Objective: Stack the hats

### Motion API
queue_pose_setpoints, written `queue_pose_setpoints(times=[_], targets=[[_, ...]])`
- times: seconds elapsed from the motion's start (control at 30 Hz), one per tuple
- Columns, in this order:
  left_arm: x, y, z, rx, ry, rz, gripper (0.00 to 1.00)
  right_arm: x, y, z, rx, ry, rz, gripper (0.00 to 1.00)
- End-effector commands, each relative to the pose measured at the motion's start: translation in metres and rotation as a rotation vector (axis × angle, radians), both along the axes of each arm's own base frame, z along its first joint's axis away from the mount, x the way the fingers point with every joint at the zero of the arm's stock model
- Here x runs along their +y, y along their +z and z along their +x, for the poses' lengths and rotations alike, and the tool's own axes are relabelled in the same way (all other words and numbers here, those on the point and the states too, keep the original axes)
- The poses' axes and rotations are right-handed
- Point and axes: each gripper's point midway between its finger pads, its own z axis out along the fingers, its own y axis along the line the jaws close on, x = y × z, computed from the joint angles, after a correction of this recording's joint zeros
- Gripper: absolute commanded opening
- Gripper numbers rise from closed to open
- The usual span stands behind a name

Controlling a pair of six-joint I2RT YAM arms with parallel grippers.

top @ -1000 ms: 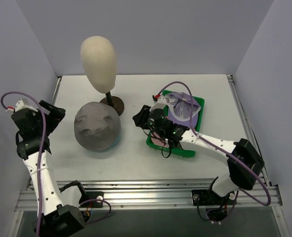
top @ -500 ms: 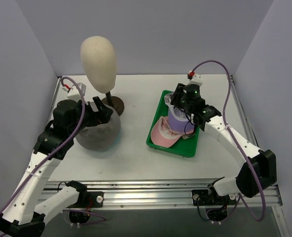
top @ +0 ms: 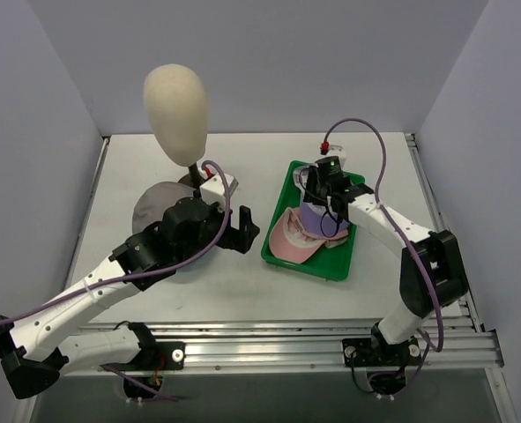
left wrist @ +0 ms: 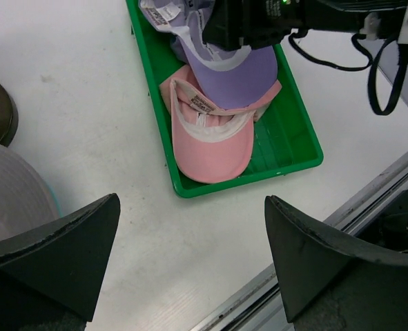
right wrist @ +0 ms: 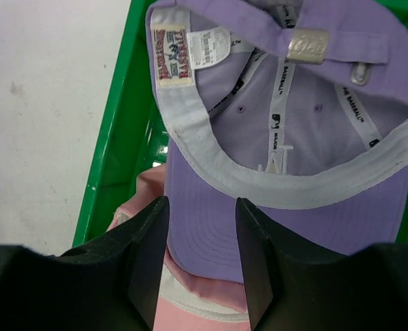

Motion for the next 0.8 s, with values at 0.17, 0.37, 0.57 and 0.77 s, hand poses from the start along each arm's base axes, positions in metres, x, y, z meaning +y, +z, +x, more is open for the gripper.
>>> queue_pose_setpoints(times=[0.17,0.37,0.57,0.77], targets=[[-0.007,0.014,-0.005,-0.159,-0.080,-0.119,0.94,0.023,-0.002,0.001,-0.027,-0.014,-0.092,0.40],[-0.007,0.005,-0.008,-0.209,-0.097,-0.164,0.94,0.033,-0.013,-0.001,-0.015,-0.031,-0.132,0.40],[0.007,-0.008,-0.007,-0.252,-0.067,-0.143,0.94,0.034,-0.042,0.004,0.036,-0.056,-0.219,0.40],[0.014,-0.003,-0.007,-0.296,-0.040,-0.183,0.94,0.020,-0.058,0.007,0.060,-0.130,-0.371,0.39]])
